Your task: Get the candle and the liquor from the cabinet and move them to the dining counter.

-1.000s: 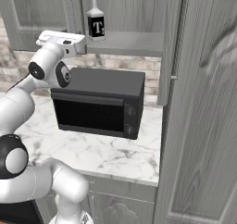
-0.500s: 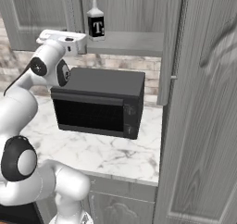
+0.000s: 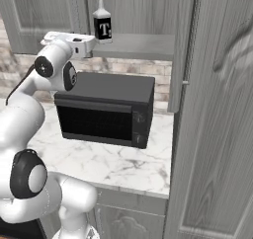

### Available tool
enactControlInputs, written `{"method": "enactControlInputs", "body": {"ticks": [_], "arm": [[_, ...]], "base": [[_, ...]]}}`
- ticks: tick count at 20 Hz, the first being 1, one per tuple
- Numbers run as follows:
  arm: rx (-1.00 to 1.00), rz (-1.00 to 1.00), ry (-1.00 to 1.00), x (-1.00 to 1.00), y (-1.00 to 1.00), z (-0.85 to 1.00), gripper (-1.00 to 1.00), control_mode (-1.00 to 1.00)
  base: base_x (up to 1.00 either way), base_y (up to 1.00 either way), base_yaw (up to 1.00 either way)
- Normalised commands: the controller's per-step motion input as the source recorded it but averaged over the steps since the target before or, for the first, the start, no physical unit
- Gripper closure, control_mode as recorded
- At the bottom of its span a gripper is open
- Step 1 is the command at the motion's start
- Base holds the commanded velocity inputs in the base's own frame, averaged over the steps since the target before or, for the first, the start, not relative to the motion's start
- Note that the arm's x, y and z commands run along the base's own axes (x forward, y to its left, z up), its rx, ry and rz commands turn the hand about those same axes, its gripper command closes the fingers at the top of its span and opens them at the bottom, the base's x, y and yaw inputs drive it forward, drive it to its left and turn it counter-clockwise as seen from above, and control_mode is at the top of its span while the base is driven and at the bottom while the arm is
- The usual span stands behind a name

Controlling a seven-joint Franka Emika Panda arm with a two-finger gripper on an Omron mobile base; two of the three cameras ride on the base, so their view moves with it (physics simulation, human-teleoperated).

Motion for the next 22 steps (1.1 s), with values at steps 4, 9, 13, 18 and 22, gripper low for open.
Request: {"method": "enactControlInputs", "body": {"ticks": [4,9,13,18,22], "arm": [[-0.01,0.00,0.00,0.00,0.05,0.00,1.00,-1.00],[-0.03,0.00,0.00,-0.08,0.15,0.02,1.00,-1.00],[-0.04,0.00,0.00,-0.31,0.26,0.16,1.00,-1.00],[-0.04,0.00,0.00,-0.67,0.58,0.21,1.00,-1.00],[0.00,0.00,0.00,-0.70,0.58,0.45,1.00,-1.00]], "base": [[0.00,0.00,0.00],[0.00,0.00,0.00],[0.00,0.00,0.00],[0.00,0.00,0.00],[0.00,0.00,0.00]]}}
